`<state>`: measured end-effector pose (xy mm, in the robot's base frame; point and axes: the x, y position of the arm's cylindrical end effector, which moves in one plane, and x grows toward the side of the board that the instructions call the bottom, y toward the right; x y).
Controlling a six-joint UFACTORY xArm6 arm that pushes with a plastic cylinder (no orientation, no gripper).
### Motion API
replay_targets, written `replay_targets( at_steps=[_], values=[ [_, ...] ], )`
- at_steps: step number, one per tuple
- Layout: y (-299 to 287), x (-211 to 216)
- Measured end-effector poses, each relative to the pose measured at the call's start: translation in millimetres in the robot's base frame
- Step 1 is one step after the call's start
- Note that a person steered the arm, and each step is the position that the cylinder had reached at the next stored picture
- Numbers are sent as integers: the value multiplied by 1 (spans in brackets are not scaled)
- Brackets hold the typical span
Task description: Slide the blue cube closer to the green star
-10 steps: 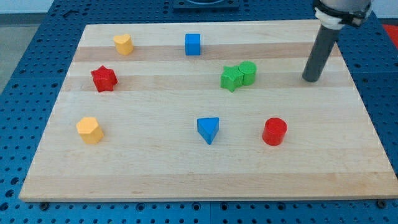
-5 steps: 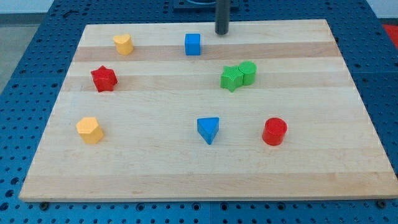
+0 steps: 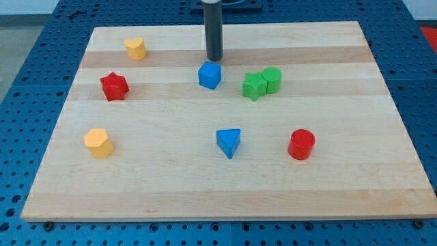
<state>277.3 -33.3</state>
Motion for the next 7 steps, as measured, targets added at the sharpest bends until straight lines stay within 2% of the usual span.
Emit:
replay_targets(
  at_steps=[1, 2, 3, 5, 7],
  values=[
    [-48, -4],
    [-90, 41],
    [-91, 65],
    [-33, 80],
    [-1, 80]
  ],
)
